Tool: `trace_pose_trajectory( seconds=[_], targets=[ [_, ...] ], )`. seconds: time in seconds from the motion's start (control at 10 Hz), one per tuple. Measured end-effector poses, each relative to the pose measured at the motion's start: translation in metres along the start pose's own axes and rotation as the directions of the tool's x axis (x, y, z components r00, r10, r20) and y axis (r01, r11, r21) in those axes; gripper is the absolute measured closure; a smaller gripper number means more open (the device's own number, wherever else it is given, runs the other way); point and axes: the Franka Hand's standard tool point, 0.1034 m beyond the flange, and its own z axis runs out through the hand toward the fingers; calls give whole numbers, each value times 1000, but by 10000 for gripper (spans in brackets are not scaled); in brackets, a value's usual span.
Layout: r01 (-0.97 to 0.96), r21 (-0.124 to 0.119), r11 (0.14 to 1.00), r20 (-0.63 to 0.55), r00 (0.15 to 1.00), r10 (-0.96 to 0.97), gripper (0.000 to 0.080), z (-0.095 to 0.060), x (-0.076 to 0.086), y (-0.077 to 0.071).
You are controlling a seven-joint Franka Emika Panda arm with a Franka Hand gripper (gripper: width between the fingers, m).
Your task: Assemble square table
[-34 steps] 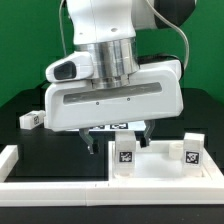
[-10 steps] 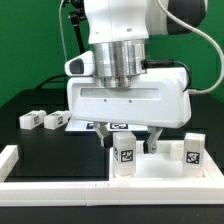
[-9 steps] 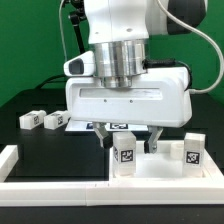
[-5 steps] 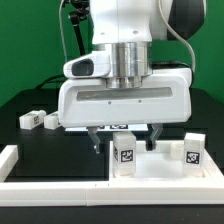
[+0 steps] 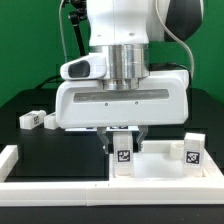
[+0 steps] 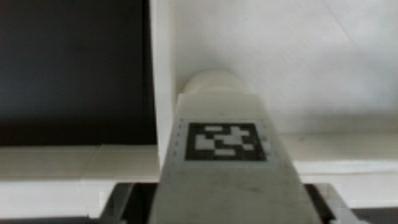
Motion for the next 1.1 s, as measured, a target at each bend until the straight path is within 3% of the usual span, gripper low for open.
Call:
trace_pose_trajectory(
  seconds=[0.2,0.4,0.5,0.7,1.0,1.1],
  targets=[
    [-125,1,992,0,992,125,510,0,0,0],
    [-382,-3,924,5,924,382,510,1,1,0],
    [-548,-14,836,14,836,548,510,2,0,0],
    [-833,-29,553,33,552,833,510,2,-1,-3],
    [-993,-40,112,83,108,991,509,2,0,-4],
    [-996,-44,79,82,75,994,509,2,-1,-5]
  ],
)
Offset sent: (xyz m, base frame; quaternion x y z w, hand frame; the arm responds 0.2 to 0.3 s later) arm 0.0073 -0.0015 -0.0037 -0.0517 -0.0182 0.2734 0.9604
